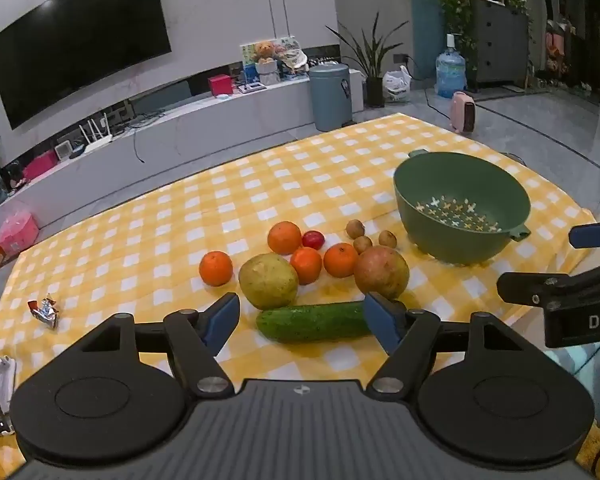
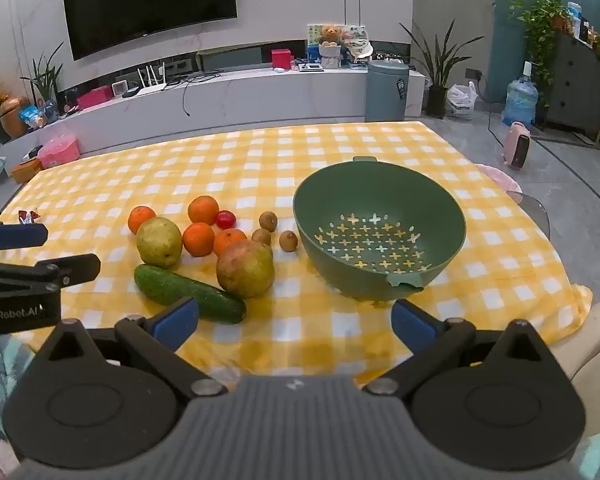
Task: Organize fruits
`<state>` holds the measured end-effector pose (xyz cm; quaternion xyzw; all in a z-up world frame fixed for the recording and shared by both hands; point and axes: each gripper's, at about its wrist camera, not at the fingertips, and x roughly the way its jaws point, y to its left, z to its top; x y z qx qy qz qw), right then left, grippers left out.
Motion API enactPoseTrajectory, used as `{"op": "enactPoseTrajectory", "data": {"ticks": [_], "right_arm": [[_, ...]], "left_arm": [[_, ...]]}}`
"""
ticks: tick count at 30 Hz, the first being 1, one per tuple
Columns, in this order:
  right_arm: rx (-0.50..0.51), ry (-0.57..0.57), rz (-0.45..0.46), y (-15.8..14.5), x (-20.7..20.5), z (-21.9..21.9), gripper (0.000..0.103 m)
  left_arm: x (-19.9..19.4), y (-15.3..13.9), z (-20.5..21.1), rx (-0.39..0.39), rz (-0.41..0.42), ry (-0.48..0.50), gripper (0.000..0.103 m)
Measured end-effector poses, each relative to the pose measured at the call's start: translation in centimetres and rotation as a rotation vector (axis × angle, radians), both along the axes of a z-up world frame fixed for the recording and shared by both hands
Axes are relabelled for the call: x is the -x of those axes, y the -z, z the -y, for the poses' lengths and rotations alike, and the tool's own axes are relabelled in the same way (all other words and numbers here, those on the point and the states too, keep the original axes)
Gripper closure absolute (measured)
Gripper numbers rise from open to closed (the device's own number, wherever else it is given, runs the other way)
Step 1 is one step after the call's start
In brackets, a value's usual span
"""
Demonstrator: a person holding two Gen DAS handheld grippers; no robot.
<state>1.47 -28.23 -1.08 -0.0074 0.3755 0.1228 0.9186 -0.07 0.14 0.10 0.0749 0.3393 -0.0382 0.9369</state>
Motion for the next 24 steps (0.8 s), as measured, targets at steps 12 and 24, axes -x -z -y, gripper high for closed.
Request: {"op": "enactPoseTrajectory", "data": {"ticks": [12,24], "right_arm": [[0.003,0.009,-0.033,0.37,0.05,0.06,0.004],[0.003,0.018,-0.05,0.71,0.13,0.05,0.004]], "left_arm": [[0.23,0.15,0.29,-0.023,-0.017,0.01,0.02],[0.24,0.23,0.35,-0.02,-0.019,0.007,0.019]]}}
